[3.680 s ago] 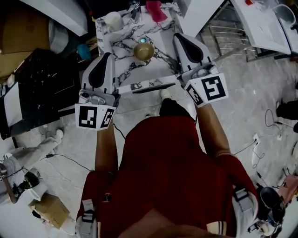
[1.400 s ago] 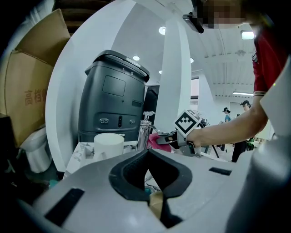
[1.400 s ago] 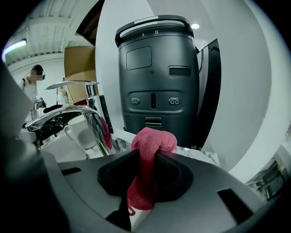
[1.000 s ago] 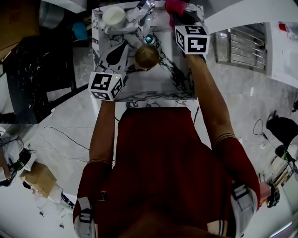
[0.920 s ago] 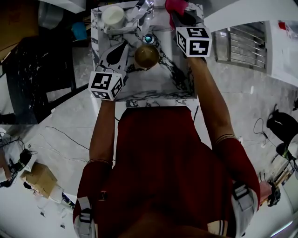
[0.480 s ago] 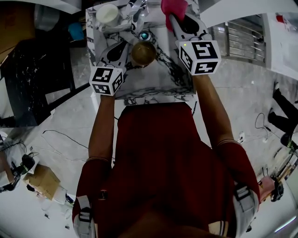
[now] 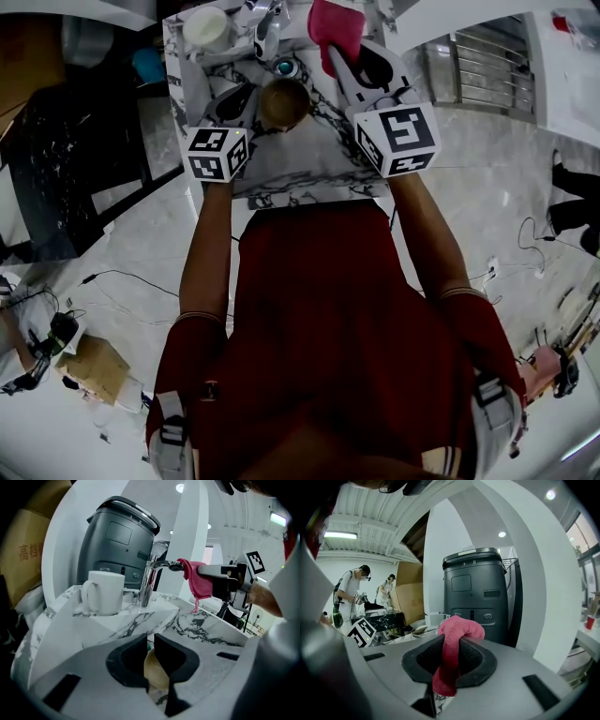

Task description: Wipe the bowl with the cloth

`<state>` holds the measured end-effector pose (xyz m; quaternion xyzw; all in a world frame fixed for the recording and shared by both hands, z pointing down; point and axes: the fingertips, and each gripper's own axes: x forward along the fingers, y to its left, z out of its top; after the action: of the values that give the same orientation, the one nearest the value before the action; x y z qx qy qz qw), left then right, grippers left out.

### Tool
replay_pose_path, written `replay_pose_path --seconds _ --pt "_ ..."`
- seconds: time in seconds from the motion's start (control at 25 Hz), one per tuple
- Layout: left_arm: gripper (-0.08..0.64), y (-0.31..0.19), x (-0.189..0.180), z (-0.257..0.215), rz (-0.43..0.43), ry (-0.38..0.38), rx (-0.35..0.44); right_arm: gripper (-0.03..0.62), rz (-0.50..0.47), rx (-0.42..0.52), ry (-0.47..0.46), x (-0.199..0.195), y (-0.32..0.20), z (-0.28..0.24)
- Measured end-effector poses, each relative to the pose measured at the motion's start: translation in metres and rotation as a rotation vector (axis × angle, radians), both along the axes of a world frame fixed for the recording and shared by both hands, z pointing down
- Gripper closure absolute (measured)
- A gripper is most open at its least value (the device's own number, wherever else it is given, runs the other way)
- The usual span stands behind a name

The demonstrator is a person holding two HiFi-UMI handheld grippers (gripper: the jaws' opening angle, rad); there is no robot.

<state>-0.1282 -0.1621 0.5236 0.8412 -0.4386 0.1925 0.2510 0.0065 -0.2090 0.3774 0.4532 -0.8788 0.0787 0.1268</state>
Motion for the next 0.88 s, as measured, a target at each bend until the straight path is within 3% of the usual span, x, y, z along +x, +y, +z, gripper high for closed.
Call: replay_pose_path --seconds 0.4,0.88 --pt "0.471 0.003 -0.001 0.046 0.032 -0.017 -0.153 0.532 0.010 0.033 -0.008 0.009 0.016 -0.008" --pt "0.469 0.008 -0.001 0.093 0.047 -0.042 -0.333 0.532 0.033 0.005 0.031 0.027 0.030 -0.006"
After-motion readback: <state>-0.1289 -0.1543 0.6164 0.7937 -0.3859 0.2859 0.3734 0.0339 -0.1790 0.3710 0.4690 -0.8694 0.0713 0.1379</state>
